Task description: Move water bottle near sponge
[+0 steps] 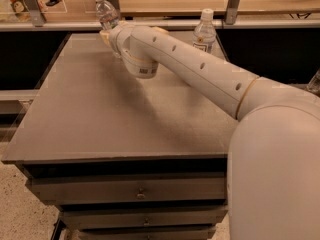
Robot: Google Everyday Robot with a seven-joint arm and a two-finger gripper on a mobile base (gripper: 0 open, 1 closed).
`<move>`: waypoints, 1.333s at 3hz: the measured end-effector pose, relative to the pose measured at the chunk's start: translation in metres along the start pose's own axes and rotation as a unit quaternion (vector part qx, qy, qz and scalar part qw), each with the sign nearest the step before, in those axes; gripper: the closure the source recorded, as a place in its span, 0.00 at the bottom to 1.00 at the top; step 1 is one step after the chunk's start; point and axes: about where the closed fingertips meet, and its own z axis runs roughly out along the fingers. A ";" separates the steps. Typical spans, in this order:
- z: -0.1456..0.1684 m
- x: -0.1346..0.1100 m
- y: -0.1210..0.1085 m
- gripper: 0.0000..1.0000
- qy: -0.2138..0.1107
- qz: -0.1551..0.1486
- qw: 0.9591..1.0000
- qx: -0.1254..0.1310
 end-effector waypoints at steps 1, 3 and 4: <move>-0.018 0.011 -0.013 1.00 0.011 0.019 0.999 0.033; -0.040 0.029 -0.031 1.00 0.004 0.066 0.995 0.078; -0.041 0.026 -0.032 1.00 0.004 0.066 0.995 0.078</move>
Offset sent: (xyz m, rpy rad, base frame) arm -0.0379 -0.0743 -0.0223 0.1591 0.0246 -0.2436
